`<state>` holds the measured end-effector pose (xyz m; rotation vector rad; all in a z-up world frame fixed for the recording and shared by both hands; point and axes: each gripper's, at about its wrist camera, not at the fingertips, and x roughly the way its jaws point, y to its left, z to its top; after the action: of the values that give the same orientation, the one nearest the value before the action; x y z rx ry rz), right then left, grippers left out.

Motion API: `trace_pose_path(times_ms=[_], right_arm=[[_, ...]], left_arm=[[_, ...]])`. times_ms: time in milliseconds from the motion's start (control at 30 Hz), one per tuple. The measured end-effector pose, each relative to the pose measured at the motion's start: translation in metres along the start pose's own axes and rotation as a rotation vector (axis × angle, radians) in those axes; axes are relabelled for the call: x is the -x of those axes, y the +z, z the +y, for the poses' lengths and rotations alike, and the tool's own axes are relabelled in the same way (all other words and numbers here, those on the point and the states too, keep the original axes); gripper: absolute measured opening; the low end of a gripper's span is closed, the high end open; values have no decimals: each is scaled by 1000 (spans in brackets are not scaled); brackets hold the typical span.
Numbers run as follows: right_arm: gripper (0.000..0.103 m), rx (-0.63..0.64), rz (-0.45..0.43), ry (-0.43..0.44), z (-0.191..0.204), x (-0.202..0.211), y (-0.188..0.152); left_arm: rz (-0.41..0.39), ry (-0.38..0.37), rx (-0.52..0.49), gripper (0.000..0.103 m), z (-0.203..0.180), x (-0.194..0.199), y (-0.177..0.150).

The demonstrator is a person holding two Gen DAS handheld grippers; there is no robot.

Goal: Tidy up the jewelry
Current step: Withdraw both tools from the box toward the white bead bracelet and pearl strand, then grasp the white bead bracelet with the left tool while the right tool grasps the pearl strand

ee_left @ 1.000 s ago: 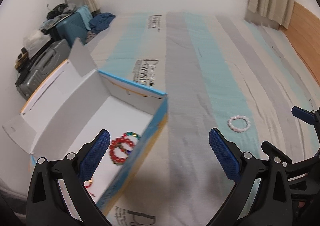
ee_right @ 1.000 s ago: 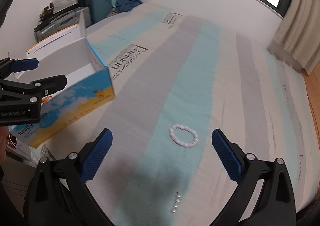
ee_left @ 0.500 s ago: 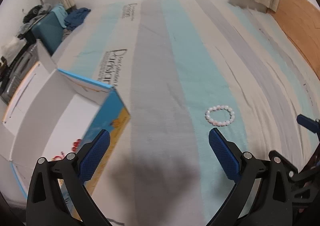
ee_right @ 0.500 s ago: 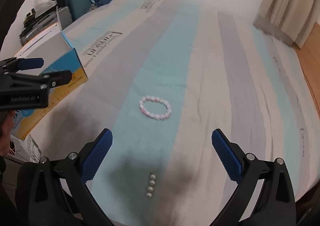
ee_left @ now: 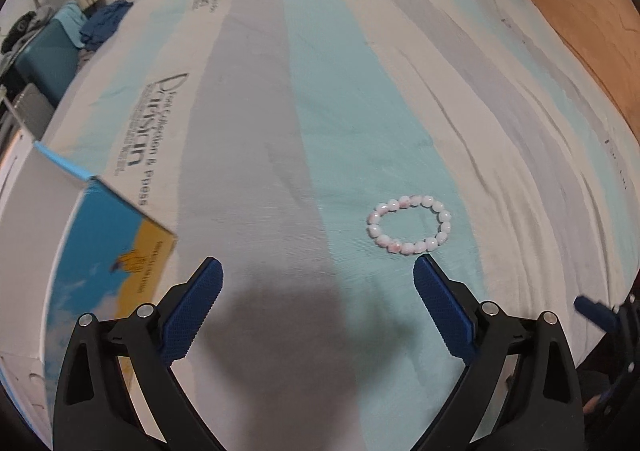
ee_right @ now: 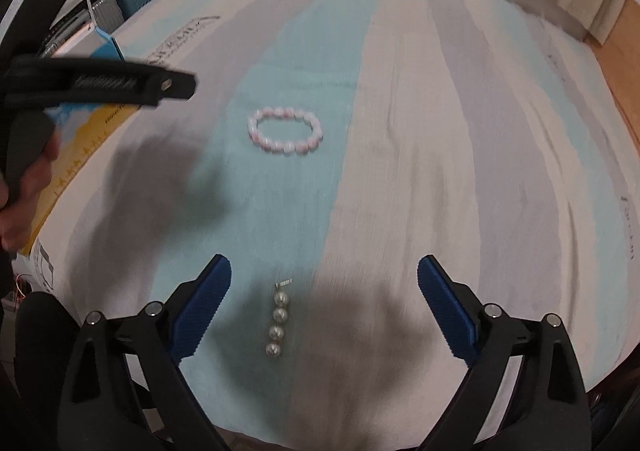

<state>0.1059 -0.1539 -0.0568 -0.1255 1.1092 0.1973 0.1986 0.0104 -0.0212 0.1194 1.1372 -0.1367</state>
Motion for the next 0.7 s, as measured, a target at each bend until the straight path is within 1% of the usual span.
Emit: trace_pose_path(times_ms=[233, 367, 467, 567, 700], right_arm=[[79, -14, 36, 23, 4, -14, -14], [74, -19, 58, 36, 6, -21, -21], [70, -25, 79, 47, 6, -28, -27], [68, -30, 99, 52, 6, -36, -31], [66, -35, 122, 57, 6, -45, -34]], left_arm=[[45, -23, -19, 89, -17, -31, 5], [65, -35, -22, 88, -24, -46, 7], [92, -45, -24, 85, -28, -60, 10], [124, -67, -10, 83, -27, -72, 13], [150, -73, -11, 81, -29, -85, 14]])
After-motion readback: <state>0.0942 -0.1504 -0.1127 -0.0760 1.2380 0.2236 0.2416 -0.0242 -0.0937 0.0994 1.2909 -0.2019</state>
